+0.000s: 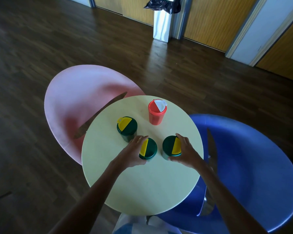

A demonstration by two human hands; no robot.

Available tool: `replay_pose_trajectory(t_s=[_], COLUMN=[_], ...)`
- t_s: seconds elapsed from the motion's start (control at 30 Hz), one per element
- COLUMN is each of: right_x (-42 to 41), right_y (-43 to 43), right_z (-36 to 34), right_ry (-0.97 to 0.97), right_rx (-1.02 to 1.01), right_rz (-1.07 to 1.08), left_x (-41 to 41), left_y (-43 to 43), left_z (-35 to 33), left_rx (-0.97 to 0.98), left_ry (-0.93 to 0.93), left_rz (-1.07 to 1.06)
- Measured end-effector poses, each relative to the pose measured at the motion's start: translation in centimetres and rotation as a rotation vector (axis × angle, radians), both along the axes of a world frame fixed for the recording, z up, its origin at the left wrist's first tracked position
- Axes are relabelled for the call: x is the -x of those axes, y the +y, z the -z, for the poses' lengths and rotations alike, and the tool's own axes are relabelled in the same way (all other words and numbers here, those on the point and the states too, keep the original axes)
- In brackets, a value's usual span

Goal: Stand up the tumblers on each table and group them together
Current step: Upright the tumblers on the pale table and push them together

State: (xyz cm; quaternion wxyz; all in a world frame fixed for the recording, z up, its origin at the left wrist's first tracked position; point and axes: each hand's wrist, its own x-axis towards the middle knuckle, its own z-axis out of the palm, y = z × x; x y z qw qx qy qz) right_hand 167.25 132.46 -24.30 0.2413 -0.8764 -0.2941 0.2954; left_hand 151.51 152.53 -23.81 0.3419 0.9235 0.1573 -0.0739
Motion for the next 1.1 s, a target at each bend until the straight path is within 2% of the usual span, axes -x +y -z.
replay_pose_trajectory(t_s=[0.17,0.33,0.53,0.67,0.9,1.1], right_x=[0.0,0.4,2.3,2.4,1.6,1.1], right_y=[-0.1,0.3,0.6,0.4,0.0,-0.5], right_z=[-0.1,0.0,0.0,-0.1,-0.2,-0.2], right_ry=[0.054,0.055,-0.044,-0.035,-0.006,0.042], right_rx=[-0.065,-0.075,-0.086,-0.078,-0.010,0.001], right_rz=[-0.066,0.021,0.135,0.168,0.084,0.027], left_x=[0.2,0.0,-0.2,0.1,0.2,0.7], left_y=[-1.2,-1.1,-1.9,-2.5,-1.8,-1.7], left_z=[0.2,0.3,0.2,0.6,0.7,0.6], left_rx=[-0.085,0.038,0.024,0.013,0.012,0.072], left_ry=[0.005,-0.003,-0.032,-0.052,-0.010,-0.045], left_rz=[-0.230,-0.179,-0.296,-0.342,-0.291,-0.275])
